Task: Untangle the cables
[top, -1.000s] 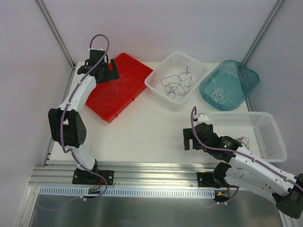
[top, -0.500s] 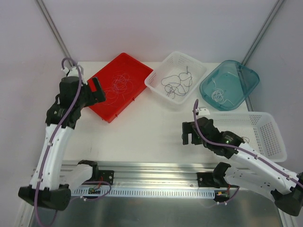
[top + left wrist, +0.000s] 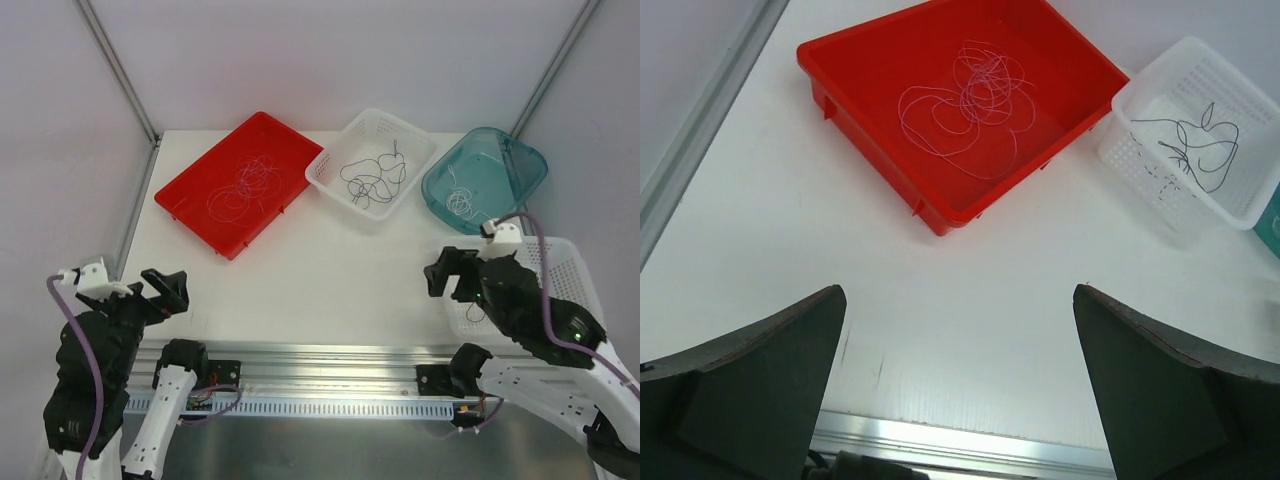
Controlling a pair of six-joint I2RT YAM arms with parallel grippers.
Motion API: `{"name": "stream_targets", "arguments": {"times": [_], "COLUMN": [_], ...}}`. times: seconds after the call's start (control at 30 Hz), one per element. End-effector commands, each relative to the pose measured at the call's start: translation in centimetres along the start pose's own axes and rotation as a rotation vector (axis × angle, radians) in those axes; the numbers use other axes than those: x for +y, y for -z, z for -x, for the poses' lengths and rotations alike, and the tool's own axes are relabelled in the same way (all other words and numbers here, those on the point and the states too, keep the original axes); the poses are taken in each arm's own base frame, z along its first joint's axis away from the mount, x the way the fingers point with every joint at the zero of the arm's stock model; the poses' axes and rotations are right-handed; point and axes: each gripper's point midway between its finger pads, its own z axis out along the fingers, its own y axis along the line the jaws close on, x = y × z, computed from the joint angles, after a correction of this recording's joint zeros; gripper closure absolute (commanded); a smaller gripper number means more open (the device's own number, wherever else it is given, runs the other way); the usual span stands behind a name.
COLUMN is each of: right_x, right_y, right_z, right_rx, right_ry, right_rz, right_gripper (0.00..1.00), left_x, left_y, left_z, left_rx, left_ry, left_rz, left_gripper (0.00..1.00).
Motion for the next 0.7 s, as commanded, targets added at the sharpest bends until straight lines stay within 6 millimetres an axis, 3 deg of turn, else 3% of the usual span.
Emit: {"name": "stream_targets", "arguments": {"times": [0.0,0.27,0.33,0.43,0.53,0.67], "right_x": [-4.4,-11.3,-11.3,-13.1,-14.4,-14.2], "right_y": [3.2,9.3,10.3,12.3,12.9,13.4], "right_z": [0.5,-0.7,-0.8,-1.4,-3.1,-3.8], "right_rx": [-0.048,-0.259,-0.301,-0.36,-0.334,-0.346], "right_ry": [0.027,-0.156,-0.173,-0.23,-0.236,-0.256], "right_rz": [-0.104,-0.081,-0.007,0.028,0.027,0.088], "right_gripper": [0.03,0.03,0.03,0.03,0.03,0.03], "left_x": [2.0,3.4,3.9,4.5,4.8,5.4], "left_y": [2.0,5.6,6.0,6.8,7.6,8.2], "left_z": [-1.0,-1.5,-1.8,-2.0,-2.0,-1.9], "left_rx": [-0.012,-0.109,-0.126,-0.156,-0.184,-0.221], "left_ry": [-0.02,0.031,0.034,0.051,0.057,0.071], "left_rz": [0.062,0.034,0.036,0.035,0.029,0.039], "left_gripper": [0.01,0.01,0.01,0.01,0.01,0.01]}}
